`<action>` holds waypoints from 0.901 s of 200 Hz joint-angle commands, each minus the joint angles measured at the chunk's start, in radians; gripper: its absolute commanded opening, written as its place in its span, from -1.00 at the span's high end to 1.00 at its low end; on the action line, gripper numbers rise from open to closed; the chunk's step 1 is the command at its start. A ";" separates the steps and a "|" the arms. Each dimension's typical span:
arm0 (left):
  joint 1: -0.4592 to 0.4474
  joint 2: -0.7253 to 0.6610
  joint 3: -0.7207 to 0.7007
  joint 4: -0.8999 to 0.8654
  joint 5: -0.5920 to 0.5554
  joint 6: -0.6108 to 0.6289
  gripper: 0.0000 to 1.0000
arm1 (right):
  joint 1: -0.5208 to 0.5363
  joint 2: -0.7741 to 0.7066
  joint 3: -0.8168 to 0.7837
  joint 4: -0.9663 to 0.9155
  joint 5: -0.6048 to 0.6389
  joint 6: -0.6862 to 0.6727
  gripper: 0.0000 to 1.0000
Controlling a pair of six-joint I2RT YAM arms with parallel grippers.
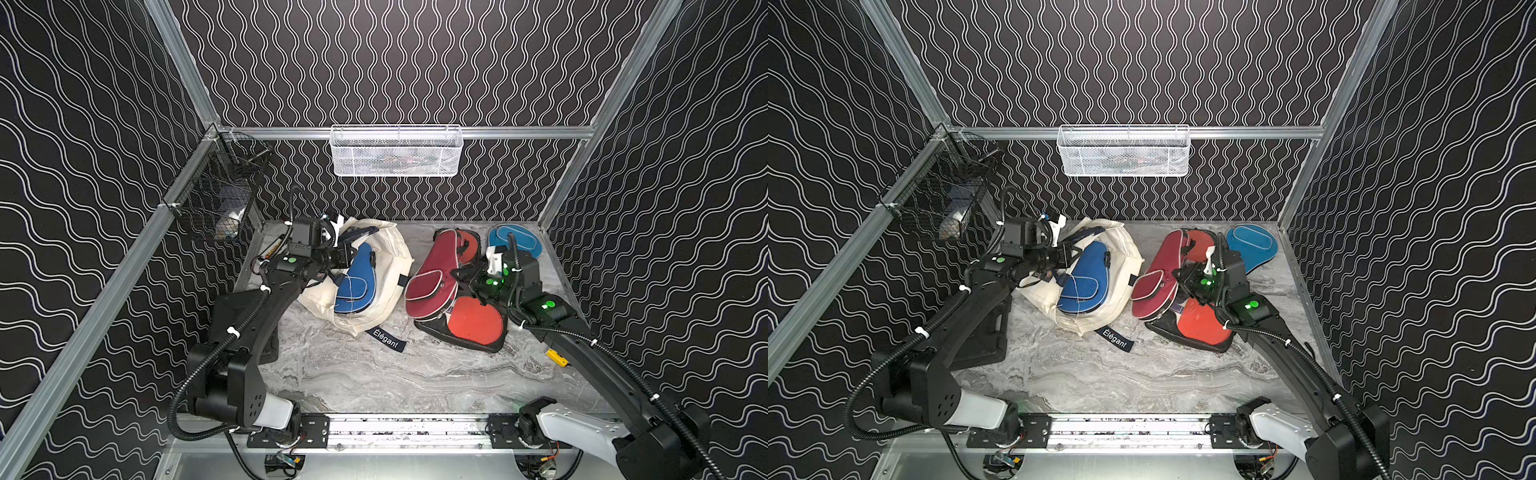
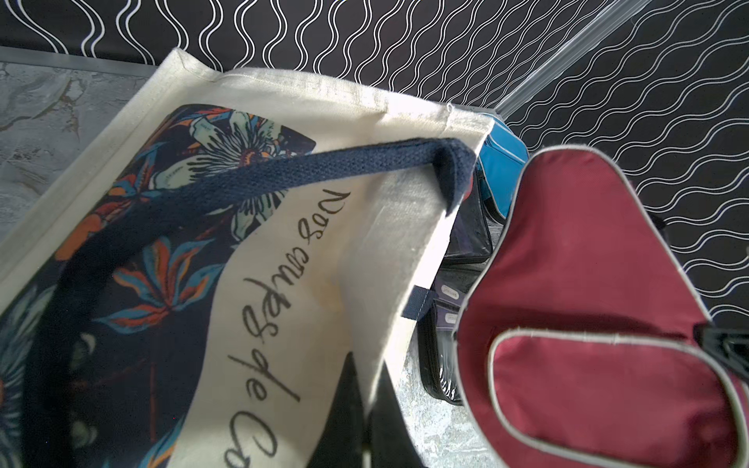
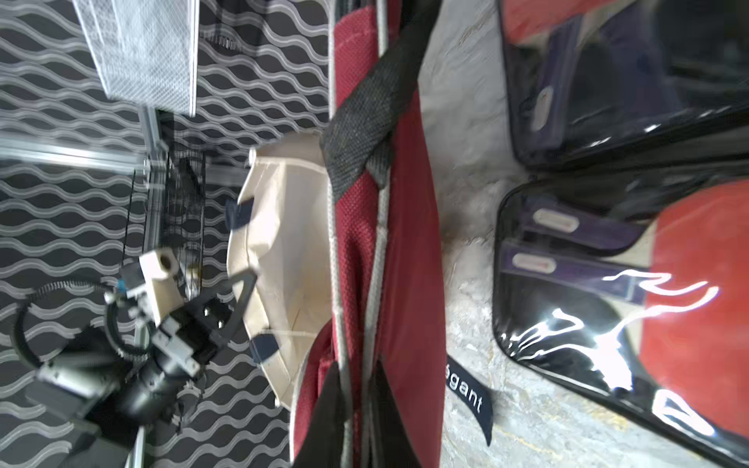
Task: Remove the ping pong set from the canvas bag
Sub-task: Place the ping pong set at the center of the board.
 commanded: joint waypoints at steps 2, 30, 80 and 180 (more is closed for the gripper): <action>0.001 -0.002 0.003 0.015 0.007 -0.002 1.00 | -0.054 0.031 0.048 0.072 -0.079 -0.080 1.00; 0.000 -0.006 0.002 0.016 0.008 -0.003 1.00 | -0.128 0.100 0.068 0.157 -0.107 -0.120 1.00; 0.001 -0.015 -0.004 0.028 0.027 -0.018 1.00 | -0.202 0.291 0.143 0.297 -0.122 -0.212 1.00; -0.001 -0.037 -0.005 0.043 0.054 -0.037 1.00 | -0.218 0.662 0.367 0.505 -0.216 -0.188 1.00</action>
